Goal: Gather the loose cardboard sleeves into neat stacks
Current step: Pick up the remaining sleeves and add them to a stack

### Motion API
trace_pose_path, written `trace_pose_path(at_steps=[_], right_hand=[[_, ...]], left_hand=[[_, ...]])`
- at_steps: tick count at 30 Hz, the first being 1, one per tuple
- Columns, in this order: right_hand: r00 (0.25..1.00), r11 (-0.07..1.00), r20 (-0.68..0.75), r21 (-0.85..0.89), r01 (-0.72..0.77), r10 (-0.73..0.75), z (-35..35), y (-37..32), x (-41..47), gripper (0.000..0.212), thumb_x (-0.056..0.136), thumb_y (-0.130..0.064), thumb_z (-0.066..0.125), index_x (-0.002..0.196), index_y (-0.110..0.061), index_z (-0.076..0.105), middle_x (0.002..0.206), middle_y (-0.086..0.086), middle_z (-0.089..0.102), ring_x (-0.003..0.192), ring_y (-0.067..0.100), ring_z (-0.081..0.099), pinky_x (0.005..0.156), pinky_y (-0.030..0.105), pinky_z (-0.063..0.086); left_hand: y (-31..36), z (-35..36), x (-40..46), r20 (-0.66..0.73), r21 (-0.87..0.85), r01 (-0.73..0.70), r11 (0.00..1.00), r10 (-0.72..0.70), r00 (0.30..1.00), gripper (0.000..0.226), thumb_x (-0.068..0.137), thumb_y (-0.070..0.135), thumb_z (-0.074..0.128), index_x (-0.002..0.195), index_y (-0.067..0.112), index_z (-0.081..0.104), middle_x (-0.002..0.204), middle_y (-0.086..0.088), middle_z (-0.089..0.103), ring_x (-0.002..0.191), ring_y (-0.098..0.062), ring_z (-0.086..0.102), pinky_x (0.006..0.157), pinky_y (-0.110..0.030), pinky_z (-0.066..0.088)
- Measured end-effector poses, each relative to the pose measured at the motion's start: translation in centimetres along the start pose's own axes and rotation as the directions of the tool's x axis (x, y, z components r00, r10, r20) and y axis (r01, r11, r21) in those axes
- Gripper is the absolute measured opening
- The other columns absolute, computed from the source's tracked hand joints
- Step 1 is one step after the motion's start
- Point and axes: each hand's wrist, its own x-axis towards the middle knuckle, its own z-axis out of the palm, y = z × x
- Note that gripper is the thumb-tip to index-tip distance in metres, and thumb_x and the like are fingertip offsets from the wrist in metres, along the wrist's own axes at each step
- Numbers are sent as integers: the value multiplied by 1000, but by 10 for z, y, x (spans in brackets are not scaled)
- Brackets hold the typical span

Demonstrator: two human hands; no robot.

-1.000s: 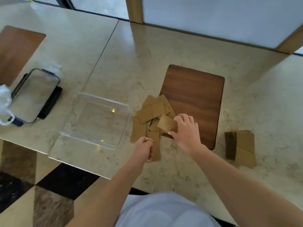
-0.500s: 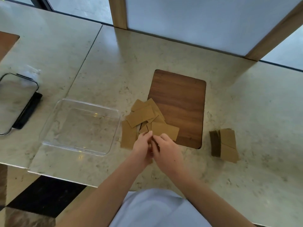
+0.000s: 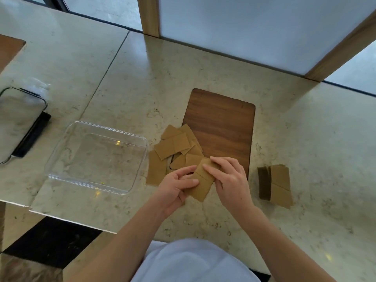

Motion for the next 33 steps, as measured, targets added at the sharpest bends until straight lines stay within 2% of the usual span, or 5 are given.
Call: trace_pose_path(at_steps=[11,17,25,29,33], right_hand=[[974,886,226,452,-100,-6,8,-14,9,54,98,-5,50,149,-21,47,149,4,55,134,3,49,111,14,38],[780,909,473,-136,-394,409,52,30,52,57,91,-44,72,140,-25,50,135,-3,56,129,24,43,107,48,35],[782,933,563,52,-356,267,51,32,44,24,91,-39,73,107,-22,67,92,-10,50,93,17,56,72,26,38],[986,984,161,179,19,-49,20,14,28,25,97,-34,66,105,-16,81,78,-2,49,71,14,46,65,24,34],[957,952,-62,104,289,-284,-2,-2,18,20,100,-23,63,109,-20,80,82,5,52,78,21,46,71,31,37]], left_hand=[[4,10,-7,-86,-16,91,996,-92,992,29,93,4,67,122,-2,71,122,-27,72,108,-35,74,81,-50,63],[10,-8,-19,-141,-172,102,980,-127,982,41,101,10,56,138,-5,55,126,-24,72,100,-34,76,72,-45,63],[-1,-28,-15,-257,-260,117,958,-185,948,30,98,9,56,126,1,64,95,-22,76,67,-30,71,53,-36,59],[-6,-24,-8,-297,-289,195,937,-281,913,34,100,29,56,114,-1,64,80,-18,68,64,-29,66,58,-36,55],[-1,-15,-1,-154,-248,217,944,-260,953,55,102,43,53,125,-5,65,97,-23,71,76,-33,70,64,-39,58]])
